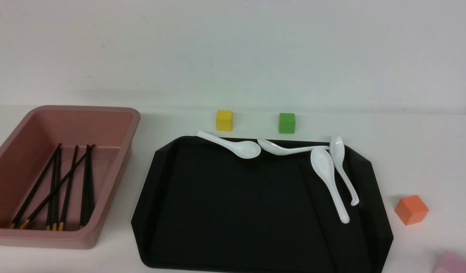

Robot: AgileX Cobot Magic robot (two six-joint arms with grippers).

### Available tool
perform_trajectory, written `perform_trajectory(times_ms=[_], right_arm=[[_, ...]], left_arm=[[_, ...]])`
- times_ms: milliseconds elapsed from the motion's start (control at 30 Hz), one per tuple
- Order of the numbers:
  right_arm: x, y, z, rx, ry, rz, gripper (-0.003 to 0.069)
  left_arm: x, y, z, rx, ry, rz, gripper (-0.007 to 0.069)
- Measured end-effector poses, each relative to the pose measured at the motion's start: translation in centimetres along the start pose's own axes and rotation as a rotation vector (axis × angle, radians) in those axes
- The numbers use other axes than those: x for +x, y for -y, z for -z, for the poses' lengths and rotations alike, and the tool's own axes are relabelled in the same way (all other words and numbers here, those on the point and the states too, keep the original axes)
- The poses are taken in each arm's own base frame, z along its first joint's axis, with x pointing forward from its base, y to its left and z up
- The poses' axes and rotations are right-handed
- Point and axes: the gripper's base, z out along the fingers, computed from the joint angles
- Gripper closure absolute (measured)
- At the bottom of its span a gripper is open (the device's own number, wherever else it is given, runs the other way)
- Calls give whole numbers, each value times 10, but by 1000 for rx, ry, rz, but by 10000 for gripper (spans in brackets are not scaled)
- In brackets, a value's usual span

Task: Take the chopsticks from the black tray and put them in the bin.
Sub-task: Use the right arm to grab a pair of chopsticks

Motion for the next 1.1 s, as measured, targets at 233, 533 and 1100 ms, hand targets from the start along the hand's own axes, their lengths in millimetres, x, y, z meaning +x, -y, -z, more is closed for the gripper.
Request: perform_trajectory(times_ms=[233, 533, 1100], right_arm=[[0, 0, 0, 0, 0, 0, 436], [0, 0, 0, 0, 0, 0, 428], [-6, -14, 1, -183, 10, -790, 420]], left_arm=[[0, 0, 0, 0, 0, 0, 385], [0, 0, 0, 0, 0, 0, 385], [0, 0, 0, 0, 0, 0, 387]])
